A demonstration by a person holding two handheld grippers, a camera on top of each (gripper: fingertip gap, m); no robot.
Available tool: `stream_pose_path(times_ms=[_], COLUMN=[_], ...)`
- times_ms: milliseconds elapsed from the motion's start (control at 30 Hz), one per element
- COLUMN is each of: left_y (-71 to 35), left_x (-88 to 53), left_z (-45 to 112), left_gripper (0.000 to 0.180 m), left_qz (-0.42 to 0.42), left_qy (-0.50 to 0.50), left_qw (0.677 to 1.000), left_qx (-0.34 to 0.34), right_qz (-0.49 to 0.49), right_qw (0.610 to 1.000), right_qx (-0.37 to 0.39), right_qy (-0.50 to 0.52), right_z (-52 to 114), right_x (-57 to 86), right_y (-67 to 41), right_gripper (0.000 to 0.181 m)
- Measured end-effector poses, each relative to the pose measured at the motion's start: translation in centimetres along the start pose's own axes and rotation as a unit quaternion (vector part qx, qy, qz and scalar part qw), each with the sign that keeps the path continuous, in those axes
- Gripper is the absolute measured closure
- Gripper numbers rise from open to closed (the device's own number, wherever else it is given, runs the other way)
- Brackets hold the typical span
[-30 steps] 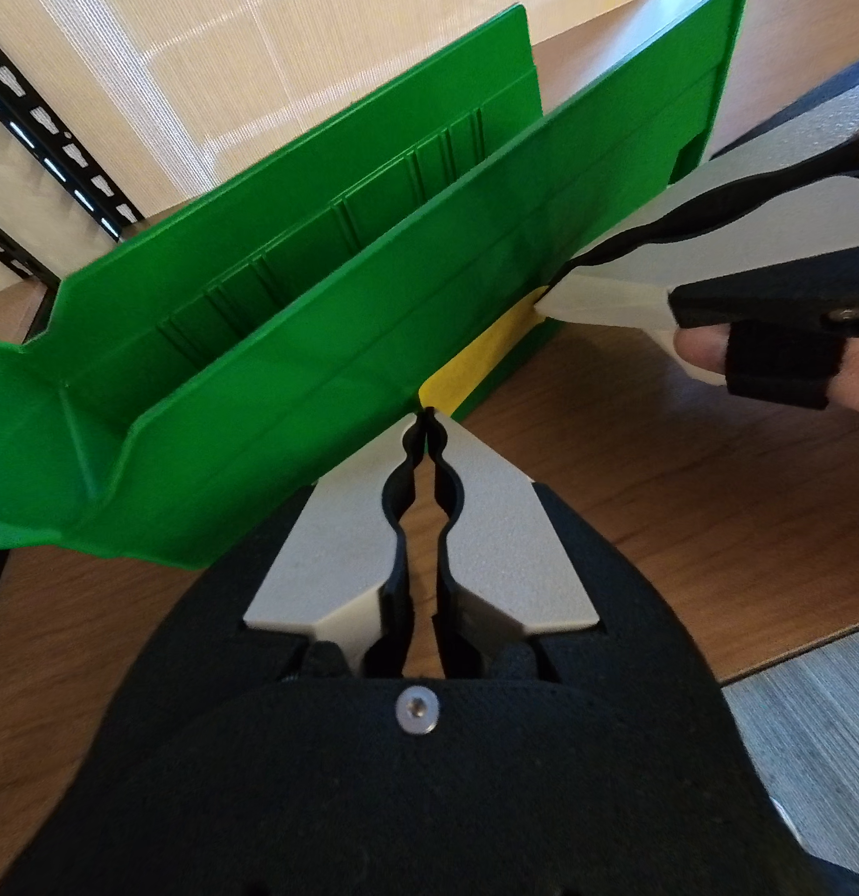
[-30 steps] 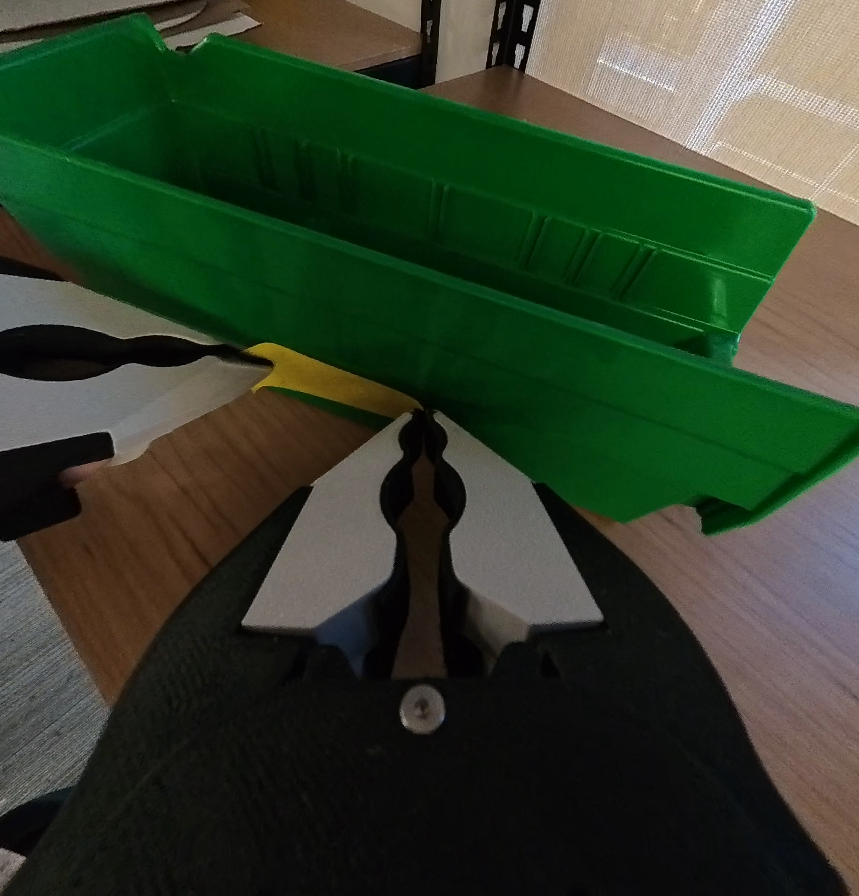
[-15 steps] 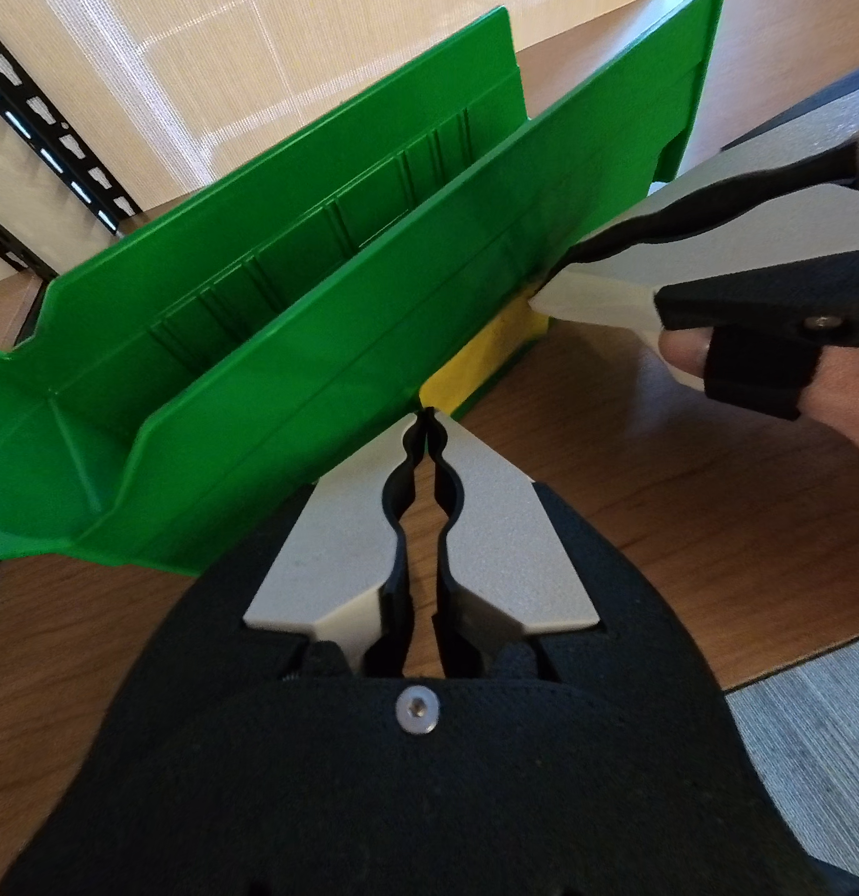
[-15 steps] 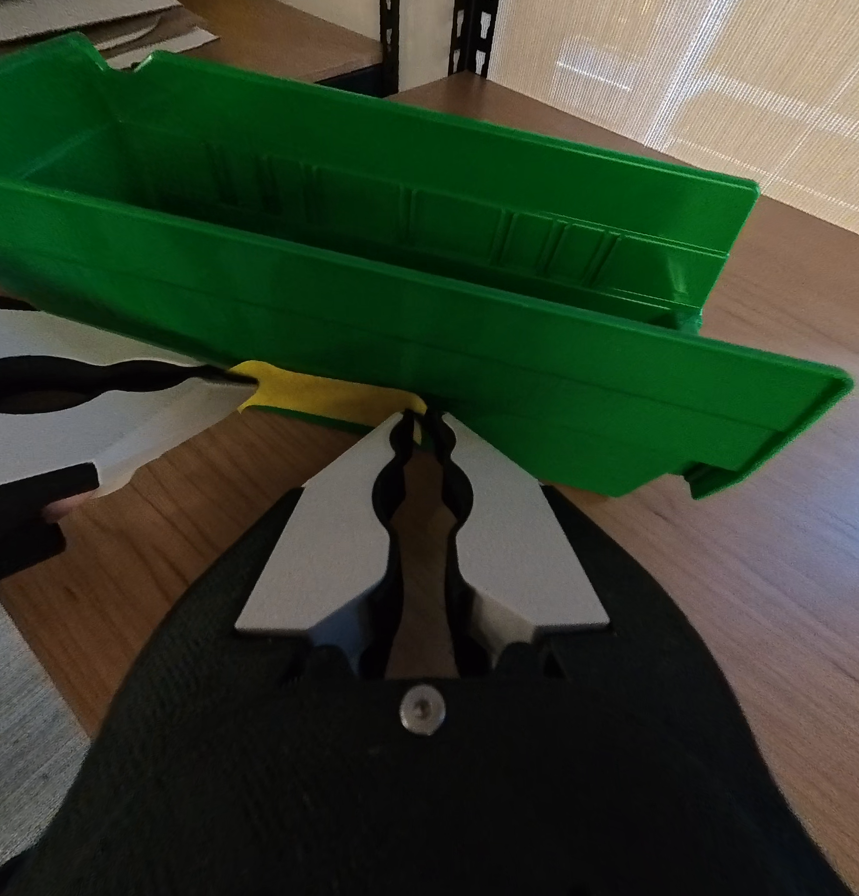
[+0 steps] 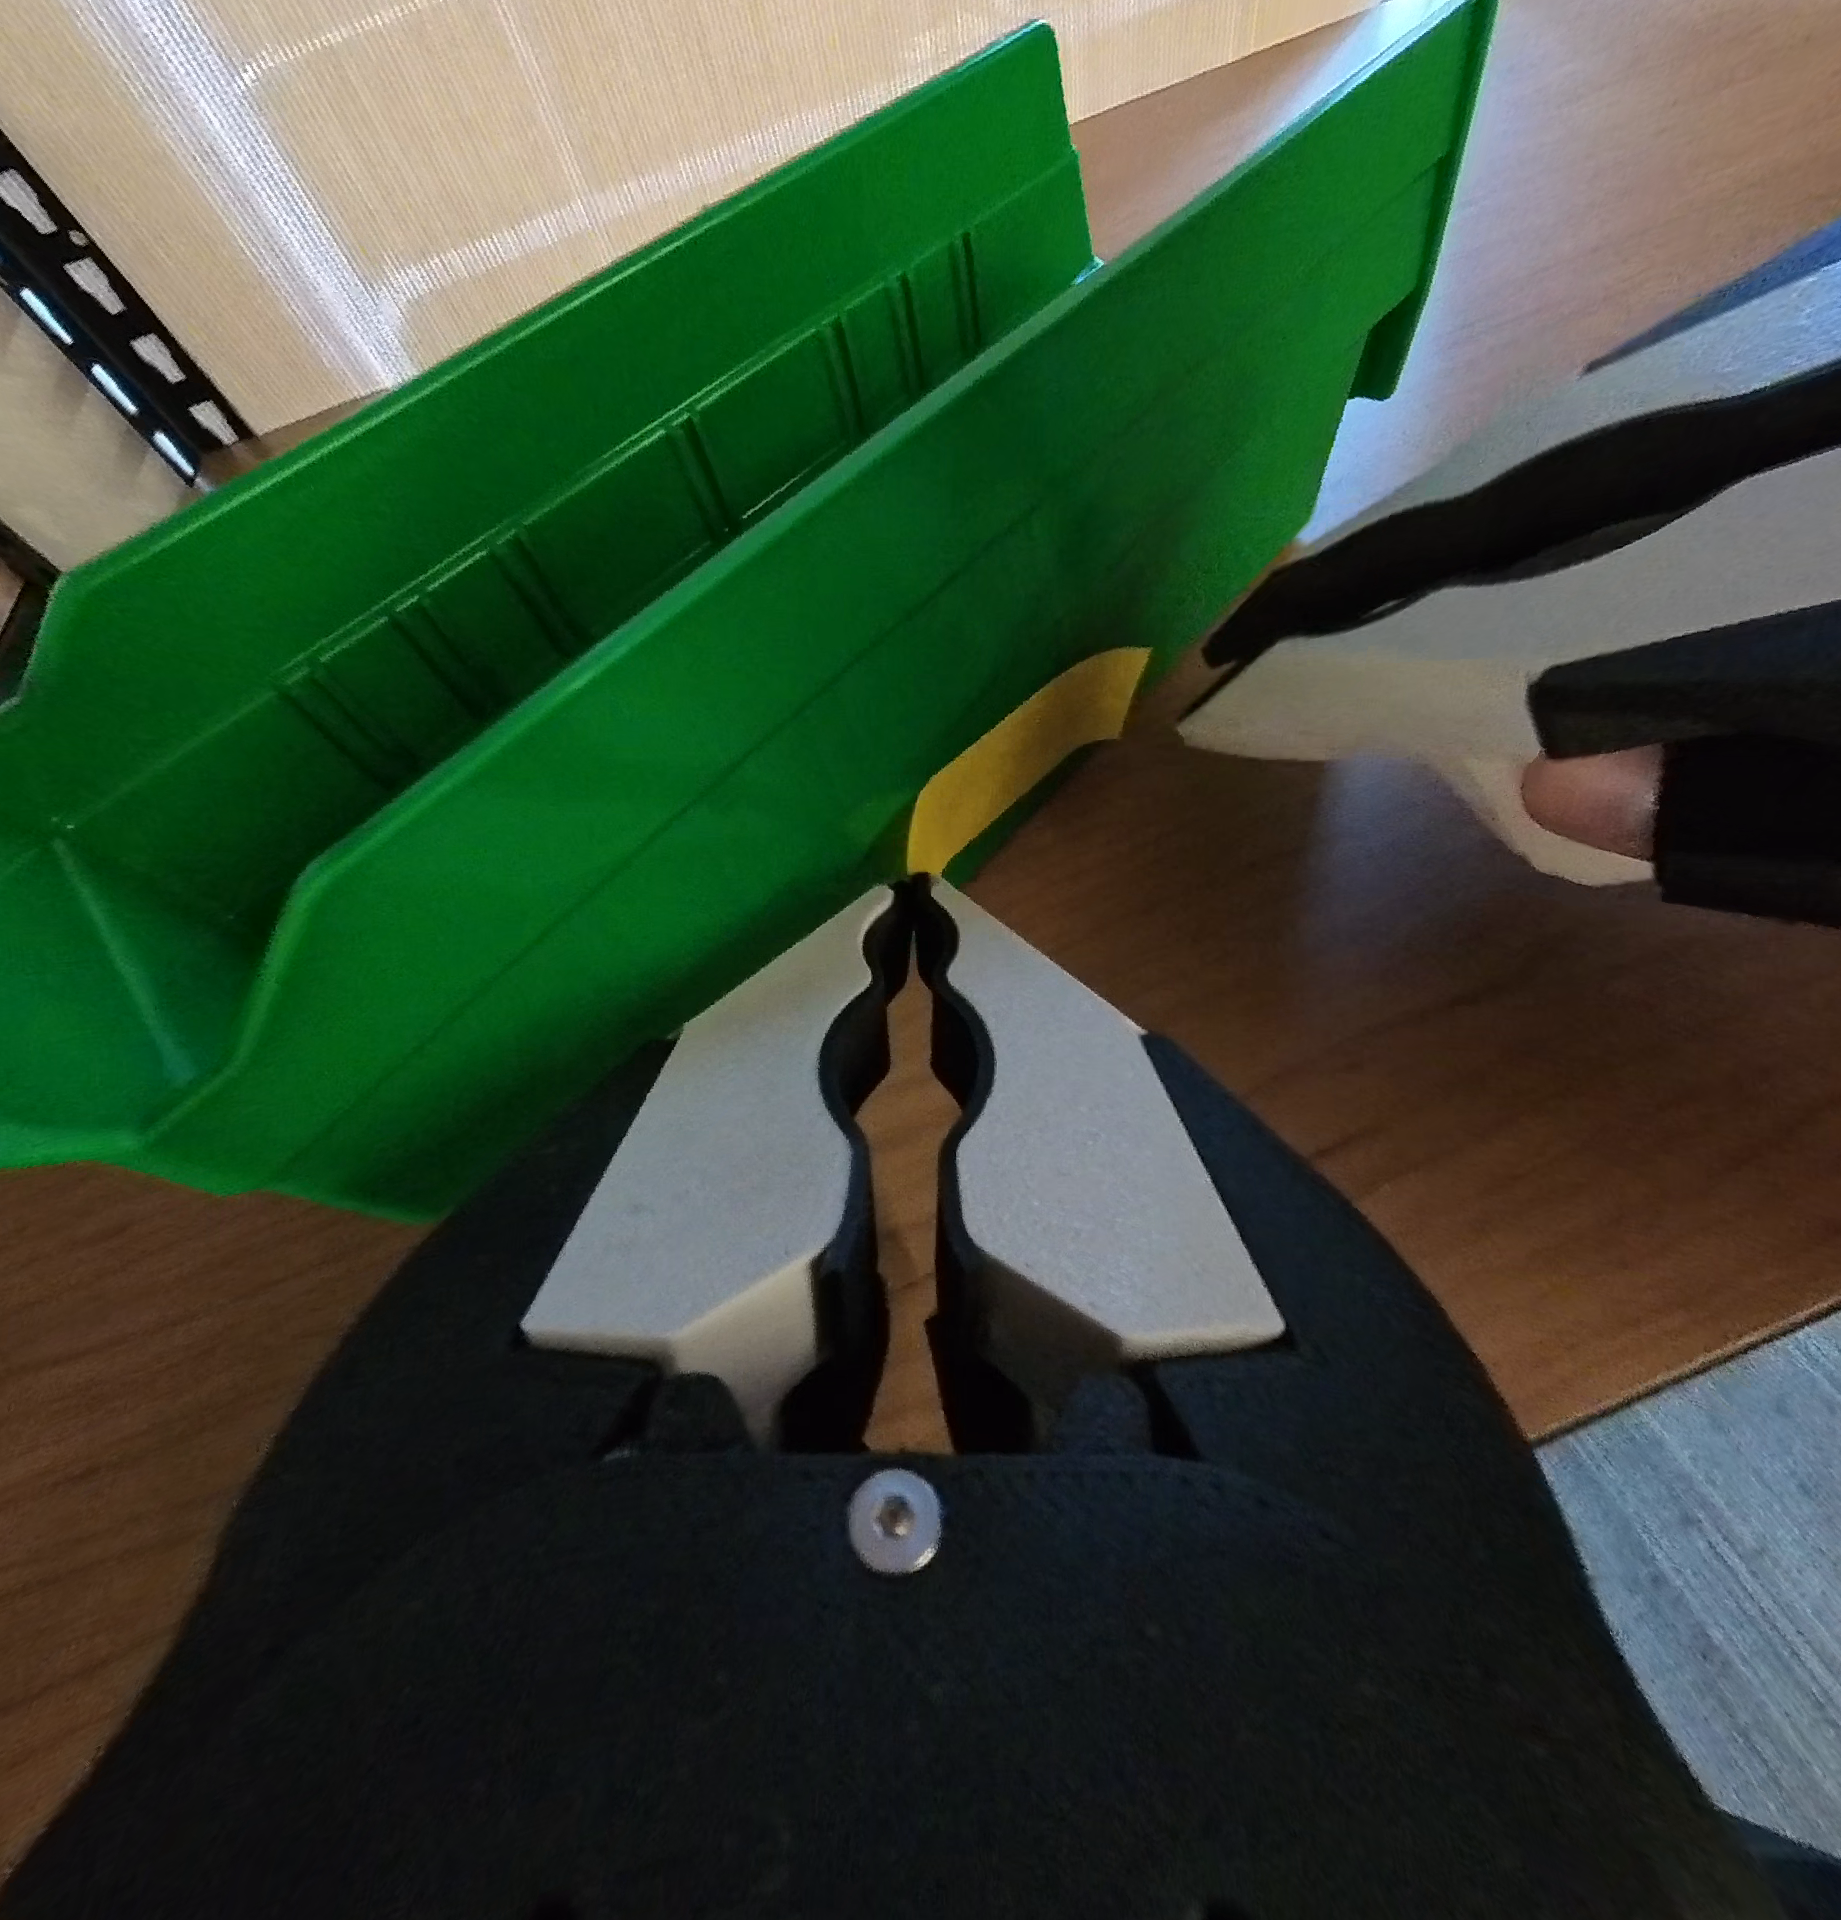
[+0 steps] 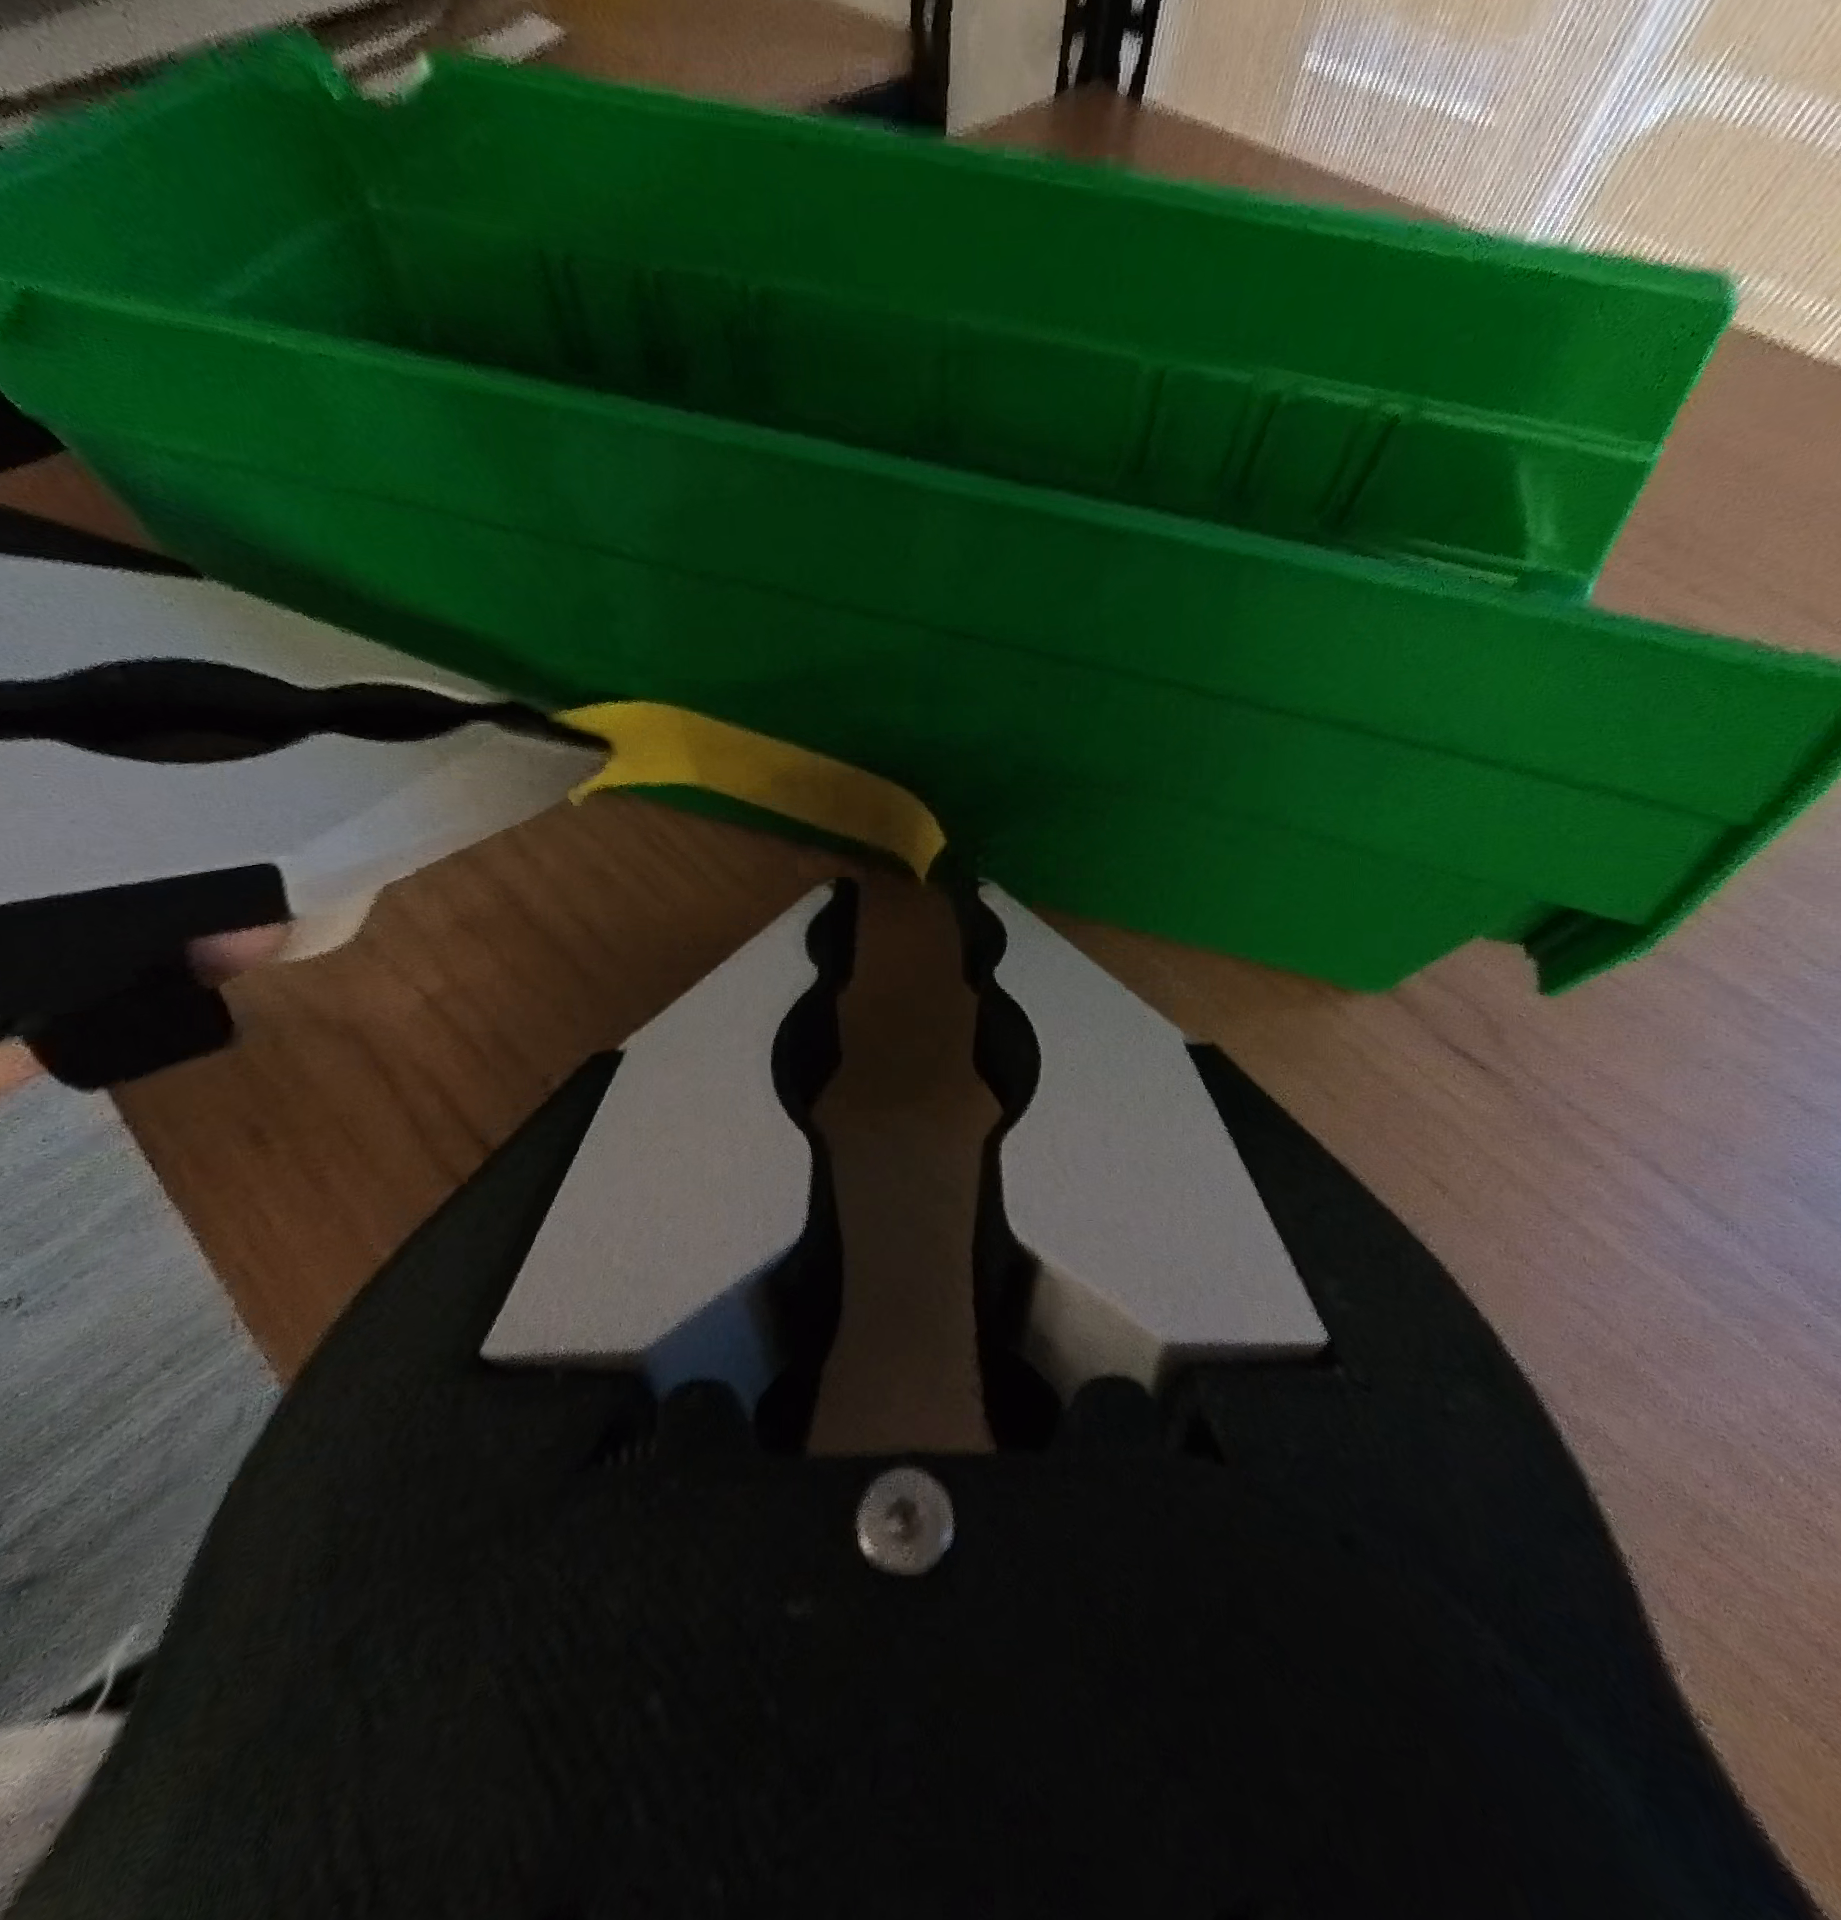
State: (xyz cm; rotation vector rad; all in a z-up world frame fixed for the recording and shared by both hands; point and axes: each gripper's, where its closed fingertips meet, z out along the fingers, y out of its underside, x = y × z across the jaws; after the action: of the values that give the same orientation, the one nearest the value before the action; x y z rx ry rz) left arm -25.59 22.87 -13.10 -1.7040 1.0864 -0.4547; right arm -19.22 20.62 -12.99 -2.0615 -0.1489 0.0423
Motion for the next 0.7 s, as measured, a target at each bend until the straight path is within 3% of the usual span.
stream_pose_path(times_ms=[100,333,433,533,600,700], left_y=[0.0,0.9,1.3,1.3,1.5,1.5], left_x=[0.6,2.7,2.8,2.8,2.6,2.3], left_z=[-0.2,-1.1,-1.8,-2.6,-3.0,-3.9], left_gripper=[0.18,0.18,0.18,0.18,0.18,0.18], left_qz=[0.016,0.115,0.092,0.035,0.017,0.014], left_qy=[0.019,0.077,0.117,0.166,0.183,0.193], left_qw=[1.0,0.99,0.989,0.985,0.983,0.981], left_qx=[0.006,0.005,0.009,0.019,0.019,0.022], right_qz=[-0.027,-0.189,-0.318,-0.407,-0.428,-0.431], right_qw=[0.999,0.977,0.939,0.899,0.892,0.886], right_qx=[-0.006,0.041,0.083,0.12,0.066,-0.061], right_qy=[-0.036,-0.087,-0.103,-0.109,-0.129,-0.161], right_z=[0.0,-1.3,-4.1,-5.9,-4.8,-2.6], right_x=[-0.5,-1.9,-3.4,-4.2,-3.7,-2.3], right_y=[0.2,-1.3,-3.3,-6.3,-6.5,-4.7], right_gripper=[0.162,0.166,0.167,0.145,0.13,0.141])
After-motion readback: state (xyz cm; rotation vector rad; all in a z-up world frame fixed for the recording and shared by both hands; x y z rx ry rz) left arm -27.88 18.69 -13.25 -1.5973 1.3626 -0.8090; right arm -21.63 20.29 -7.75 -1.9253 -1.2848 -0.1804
